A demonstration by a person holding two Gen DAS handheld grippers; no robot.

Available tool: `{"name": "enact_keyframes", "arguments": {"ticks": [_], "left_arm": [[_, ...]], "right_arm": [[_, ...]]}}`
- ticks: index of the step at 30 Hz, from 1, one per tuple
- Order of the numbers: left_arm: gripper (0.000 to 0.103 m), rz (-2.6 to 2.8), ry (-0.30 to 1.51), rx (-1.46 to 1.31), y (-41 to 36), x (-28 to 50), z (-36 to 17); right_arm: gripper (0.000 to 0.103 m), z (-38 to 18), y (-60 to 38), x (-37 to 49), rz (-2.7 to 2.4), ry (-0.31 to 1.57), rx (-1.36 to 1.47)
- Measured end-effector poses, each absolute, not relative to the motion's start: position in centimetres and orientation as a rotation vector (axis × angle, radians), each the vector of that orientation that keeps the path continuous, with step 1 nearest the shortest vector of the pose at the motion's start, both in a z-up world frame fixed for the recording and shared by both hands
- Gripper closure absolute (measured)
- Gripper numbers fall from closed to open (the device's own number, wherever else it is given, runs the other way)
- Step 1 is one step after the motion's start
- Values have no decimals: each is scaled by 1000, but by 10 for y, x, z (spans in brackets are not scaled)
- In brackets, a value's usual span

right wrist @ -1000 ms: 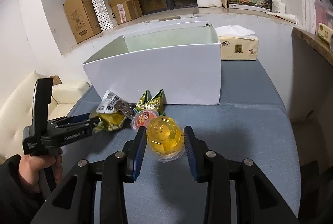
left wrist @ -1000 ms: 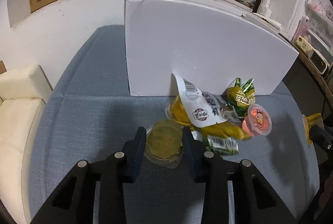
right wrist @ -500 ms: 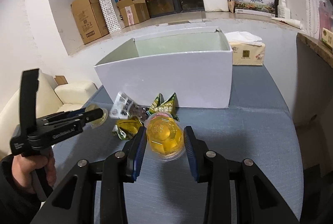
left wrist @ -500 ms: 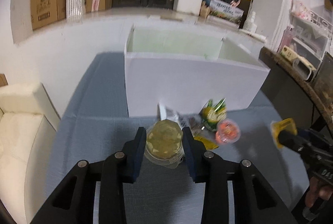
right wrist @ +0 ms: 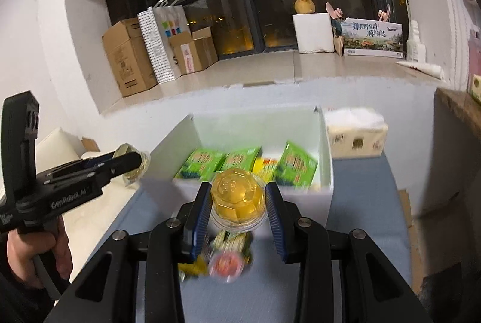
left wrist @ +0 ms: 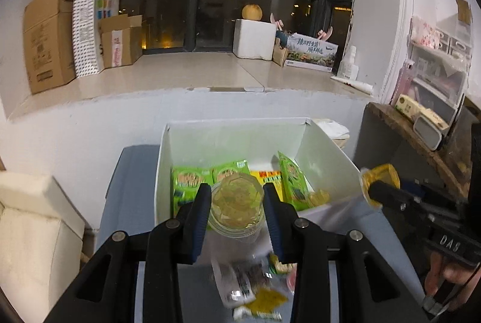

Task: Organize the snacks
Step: 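Lower both yellow jelly cups into the white box and open both grippers, then withdraw both grippers from the box back toward the pile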

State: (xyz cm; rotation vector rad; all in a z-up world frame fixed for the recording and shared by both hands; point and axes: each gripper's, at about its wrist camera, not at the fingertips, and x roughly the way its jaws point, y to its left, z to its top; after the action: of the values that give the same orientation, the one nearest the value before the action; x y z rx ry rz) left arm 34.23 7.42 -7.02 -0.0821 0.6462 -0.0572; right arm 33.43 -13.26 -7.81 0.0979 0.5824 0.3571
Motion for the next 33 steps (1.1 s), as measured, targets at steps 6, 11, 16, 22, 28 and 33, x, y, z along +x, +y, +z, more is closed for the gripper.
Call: {"name": "enact_keyframes", "arguments": {"ticks": [6,11,16,22,28,33], "left_arm": [[64,-49,710,-61,77,384,-87],[0,9,756,-96,89,397,-106],[0,0,757,-83,94,392,-114],[0,1,732,-61,93,370,-108],[0,-12,683,-96,93,315,-101],[0,-27,657,-110,83,250,-116]], "right_arm": [[63,-84,-132,391,329,641,77],[33,-100,-136,424,234,715,33],[3,-100,-151,419,259,687,114],[3,-97,-152,394,253,657,121],[0,-98,-155,341,283,616,148],[0,-129,-147,291,291,664,127]]}}
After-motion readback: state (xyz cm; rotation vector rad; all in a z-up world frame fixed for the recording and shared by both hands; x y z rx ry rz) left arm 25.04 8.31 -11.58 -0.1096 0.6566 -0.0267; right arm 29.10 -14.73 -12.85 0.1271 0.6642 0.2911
